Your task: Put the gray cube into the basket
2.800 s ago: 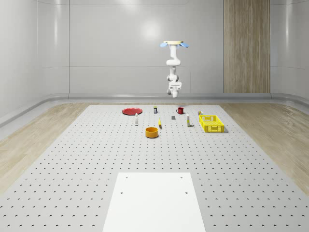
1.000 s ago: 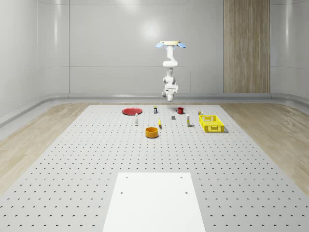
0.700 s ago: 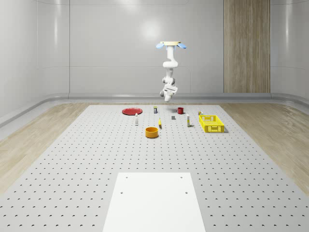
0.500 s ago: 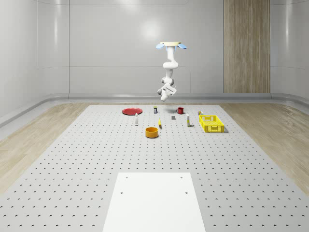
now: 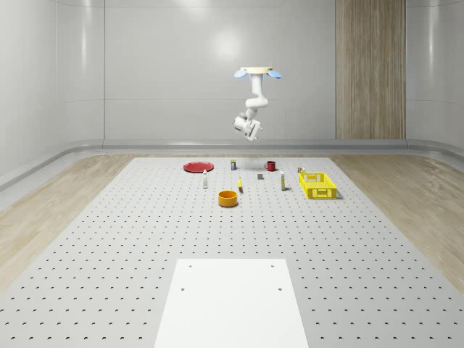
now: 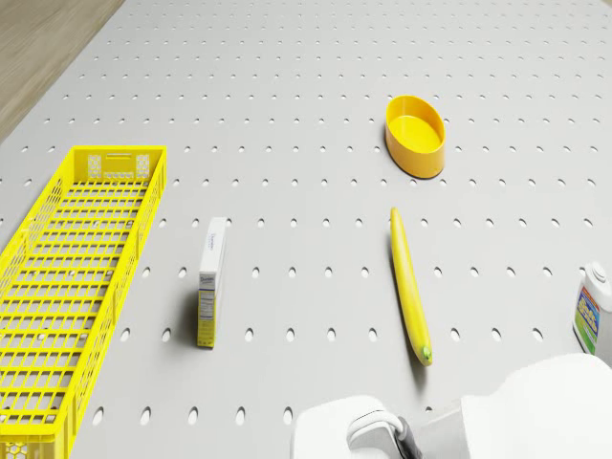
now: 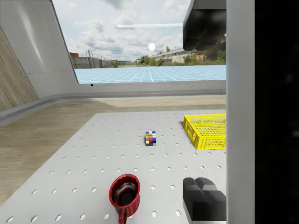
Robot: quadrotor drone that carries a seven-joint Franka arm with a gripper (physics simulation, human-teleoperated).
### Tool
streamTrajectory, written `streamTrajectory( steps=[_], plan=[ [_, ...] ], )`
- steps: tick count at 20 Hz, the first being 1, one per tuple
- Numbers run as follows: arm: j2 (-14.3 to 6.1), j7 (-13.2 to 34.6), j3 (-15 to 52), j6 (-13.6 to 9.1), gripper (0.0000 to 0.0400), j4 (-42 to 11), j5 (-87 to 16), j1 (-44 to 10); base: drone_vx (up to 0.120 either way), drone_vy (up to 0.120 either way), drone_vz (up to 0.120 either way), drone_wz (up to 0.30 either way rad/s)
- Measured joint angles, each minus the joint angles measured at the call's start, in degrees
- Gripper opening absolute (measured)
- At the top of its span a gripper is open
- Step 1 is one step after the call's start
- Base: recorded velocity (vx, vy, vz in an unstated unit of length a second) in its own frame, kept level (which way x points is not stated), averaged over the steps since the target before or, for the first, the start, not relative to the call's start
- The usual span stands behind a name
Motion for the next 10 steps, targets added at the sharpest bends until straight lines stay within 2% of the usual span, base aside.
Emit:
streamTrajectory(
  steps=[4,9,10],
  plan=[
    [-3.0,9.4,8.6,-5.3,0.0400,-8.0,-16.5,-12.3,0.120,0.000,-0.120,0.000],
    [-6.3,17.0,14.5,-10.5,0.0400,-11.4,-25.4,-23.5,0.120,0.000,-0.120,0.000],
    [-6.8,17.9,15.2,-11.1,0.0400,-11.7,-26.2,-25.0,0.000,0.000,-0.120,0.000]
  ],
)
